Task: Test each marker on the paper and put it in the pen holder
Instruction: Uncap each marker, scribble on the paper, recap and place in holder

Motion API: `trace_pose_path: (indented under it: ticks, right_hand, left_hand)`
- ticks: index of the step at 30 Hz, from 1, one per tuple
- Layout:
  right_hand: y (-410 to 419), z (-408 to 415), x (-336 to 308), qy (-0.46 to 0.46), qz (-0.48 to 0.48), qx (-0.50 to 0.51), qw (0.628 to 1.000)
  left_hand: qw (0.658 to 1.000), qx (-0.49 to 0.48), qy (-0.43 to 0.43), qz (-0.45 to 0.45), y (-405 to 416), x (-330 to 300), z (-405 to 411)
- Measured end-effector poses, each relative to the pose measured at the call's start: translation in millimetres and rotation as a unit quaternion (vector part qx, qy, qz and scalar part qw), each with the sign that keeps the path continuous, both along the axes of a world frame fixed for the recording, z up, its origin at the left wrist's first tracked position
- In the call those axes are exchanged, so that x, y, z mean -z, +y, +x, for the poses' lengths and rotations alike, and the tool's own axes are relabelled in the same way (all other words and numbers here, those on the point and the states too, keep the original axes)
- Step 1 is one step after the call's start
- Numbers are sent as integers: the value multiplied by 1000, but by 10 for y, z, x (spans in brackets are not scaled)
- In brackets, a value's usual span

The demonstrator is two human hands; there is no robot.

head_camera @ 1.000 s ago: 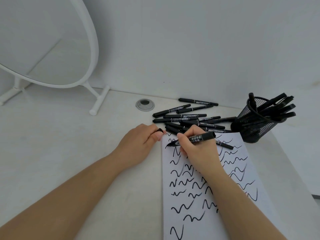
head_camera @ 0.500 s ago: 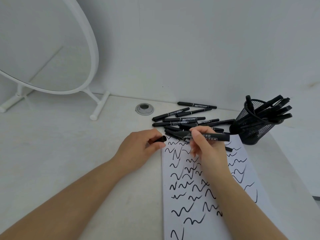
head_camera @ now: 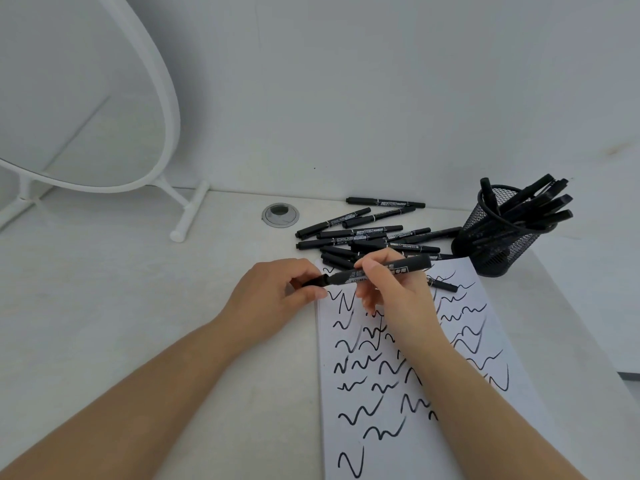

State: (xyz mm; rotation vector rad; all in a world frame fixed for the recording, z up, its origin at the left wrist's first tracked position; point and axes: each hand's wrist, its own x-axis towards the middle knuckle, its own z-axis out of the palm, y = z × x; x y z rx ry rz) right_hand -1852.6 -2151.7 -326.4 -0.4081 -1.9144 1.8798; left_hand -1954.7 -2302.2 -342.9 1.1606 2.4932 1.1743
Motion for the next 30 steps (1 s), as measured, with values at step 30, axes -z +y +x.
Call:
trace_pose_path:
  ticks: [30]
  right_hand:
    - [-63,28,34,31,-29,-94,995]
  left_hand:
    - [994,102,-30,22,-28,-59,64]
